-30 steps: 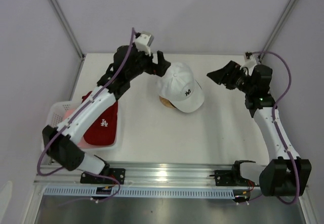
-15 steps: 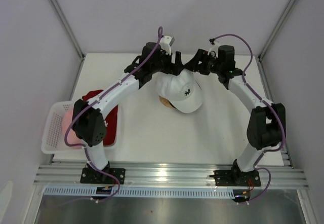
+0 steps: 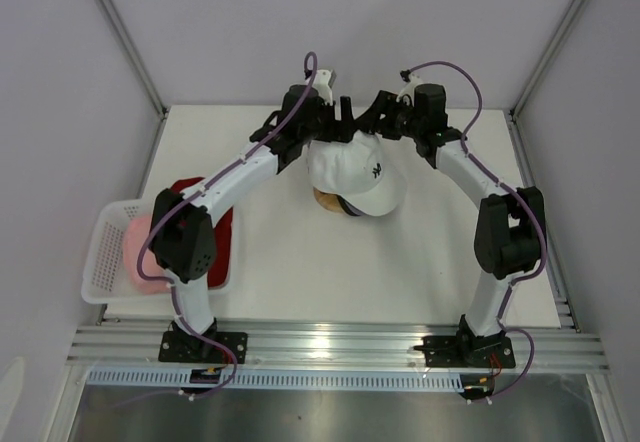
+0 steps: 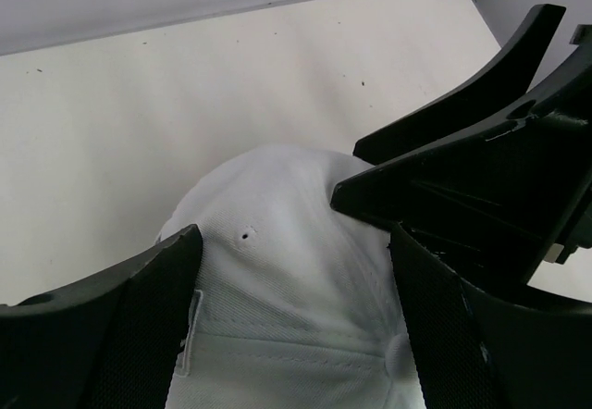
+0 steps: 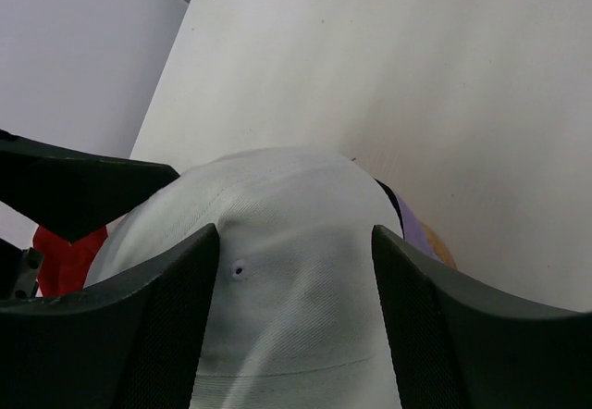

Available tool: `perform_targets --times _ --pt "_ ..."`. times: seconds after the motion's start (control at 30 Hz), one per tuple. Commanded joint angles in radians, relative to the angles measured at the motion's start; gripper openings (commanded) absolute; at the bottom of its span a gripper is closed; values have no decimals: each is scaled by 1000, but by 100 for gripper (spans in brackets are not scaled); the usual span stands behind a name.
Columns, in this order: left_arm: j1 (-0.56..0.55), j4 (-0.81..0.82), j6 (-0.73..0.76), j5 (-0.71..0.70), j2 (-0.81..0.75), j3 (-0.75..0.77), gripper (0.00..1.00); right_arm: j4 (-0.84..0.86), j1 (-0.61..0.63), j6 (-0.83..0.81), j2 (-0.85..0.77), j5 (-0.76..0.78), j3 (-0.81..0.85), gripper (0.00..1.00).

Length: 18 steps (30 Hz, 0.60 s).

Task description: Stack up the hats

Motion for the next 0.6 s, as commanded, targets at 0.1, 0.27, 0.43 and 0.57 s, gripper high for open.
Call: perform_targets --times 0.1,0.27,0.43,0.57 --pt "3 -87 -30 15 -81 -102 87 -132 30 -48 -28 65 -19 70" --pt "20 -74 1 23 -219 -167 95 -207 27 -82 -126 131 22 79" --pt "75 -71 -8 40 -426 -225 100 -223 2 -134 -247 183 56 89" --pt "104 -106 -5 -97 -610 -341 99 -281 -21 -180 -280 195 127 92"
